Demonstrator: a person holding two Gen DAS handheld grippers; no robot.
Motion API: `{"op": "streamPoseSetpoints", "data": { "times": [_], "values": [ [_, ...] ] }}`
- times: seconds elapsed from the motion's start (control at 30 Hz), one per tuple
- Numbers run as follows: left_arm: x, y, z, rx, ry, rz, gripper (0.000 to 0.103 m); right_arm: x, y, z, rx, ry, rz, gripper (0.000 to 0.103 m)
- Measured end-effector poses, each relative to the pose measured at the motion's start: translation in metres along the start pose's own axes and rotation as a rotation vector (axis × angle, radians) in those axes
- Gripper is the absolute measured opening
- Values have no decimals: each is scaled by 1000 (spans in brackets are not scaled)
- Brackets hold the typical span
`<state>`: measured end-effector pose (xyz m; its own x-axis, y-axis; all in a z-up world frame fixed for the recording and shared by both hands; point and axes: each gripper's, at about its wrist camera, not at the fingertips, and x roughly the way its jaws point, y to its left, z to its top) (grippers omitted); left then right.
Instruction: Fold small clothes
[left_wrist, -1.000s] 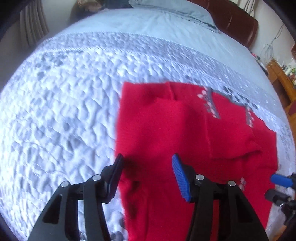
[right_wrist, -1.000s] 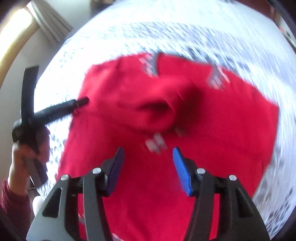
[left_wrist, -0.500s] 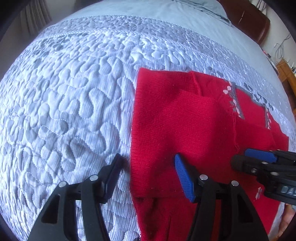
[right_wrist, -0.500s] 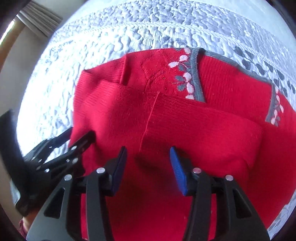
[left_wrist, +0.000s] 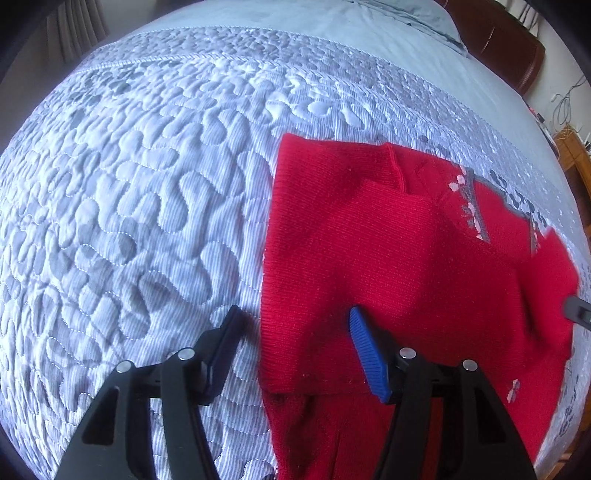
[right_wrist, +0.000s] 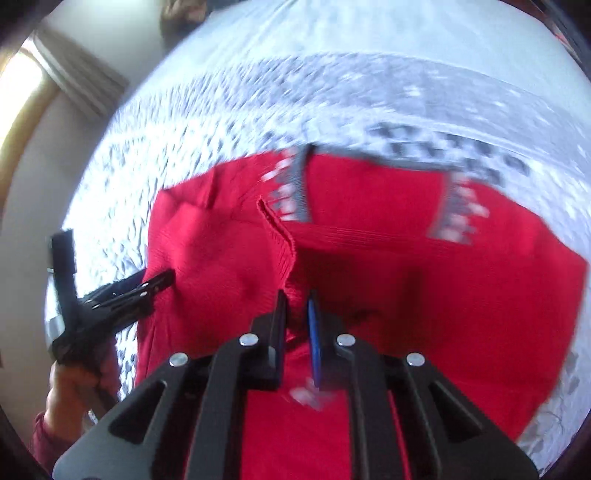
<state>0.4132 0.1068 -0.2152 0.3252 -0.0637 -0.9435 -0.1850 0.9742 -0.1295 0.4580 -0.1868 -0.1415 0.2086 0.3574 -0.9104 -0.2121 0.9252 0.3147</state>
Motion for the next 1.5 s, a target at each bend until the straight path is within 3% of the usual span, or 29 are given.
{"op": "streamPoseSetpoints", "data": {
  "times": [0.17,0.23,0.33,0.4,0.47,0.63,0.67,0.7,0.73,0.77,0.9,1.0,1.07,1.13,1.27,1.4,1.47,1.5],
  "values": [
    [2,-6,1,-5,-9,25,62,-36,-80,-28,77,-36,-87,15],
    [3,-8,1,-5,-13,34,63,-32,-115,-40,127,-9,-140,25],
    [4,-8,1,-6,-17,38,63,-23,-144,-57,214,4,-109,29],
    [4,-9,1,-6,-19,41,63,-18,-159,-63,265,5,-63,43],
    [5,-10,1,-3,-21,46,63,-10,-172,-64,311,3,-21,42],
    [6,-11,3,-1,-17,49,64,-5,-169,-53,339,-18,39,48],
    [7,-11,3,-1,-17,50,64,-4,-164,-51,318,-11,31,35],
    [7,-11,4,1,-17,51,64,-3,-159,-50,296,-2,9,13],
    [7,-11,4,1,-18,52,64,-5,-155,-50,273,1,-11,7],
    [8,-11,4,2,-19,53,64,-9,-154,-51,264,-7,4,3],
    [8,-12,4,6,-25,54,64,-38,-159,-65,289,-45,47,3],
    [9,-13,3,11,-28,59,65,-36,-163,-76,293,-15,12,3],
    [9,-15,3,10,-29,68,65,-20,-165,-77,273,24,-108,9],
    [9,-17,2,18,-32,75,65,-18,-168,-79,275,-3,-88,8],
    [10,-16,4,21,-28,69,66,-26,-173,-75,314,-53,-24,32],
    [10,-18,4,20,-34,81,66,-27,-172,-60,343,-35,-49,32],
    [10,-19,3,22,-42,81,67,-35,-164,-58,318,-68,-62,34],
    [11,-19,3,25,-46,81,67,-36,-164,-60,310,-73,-63,41]
  ]
}}
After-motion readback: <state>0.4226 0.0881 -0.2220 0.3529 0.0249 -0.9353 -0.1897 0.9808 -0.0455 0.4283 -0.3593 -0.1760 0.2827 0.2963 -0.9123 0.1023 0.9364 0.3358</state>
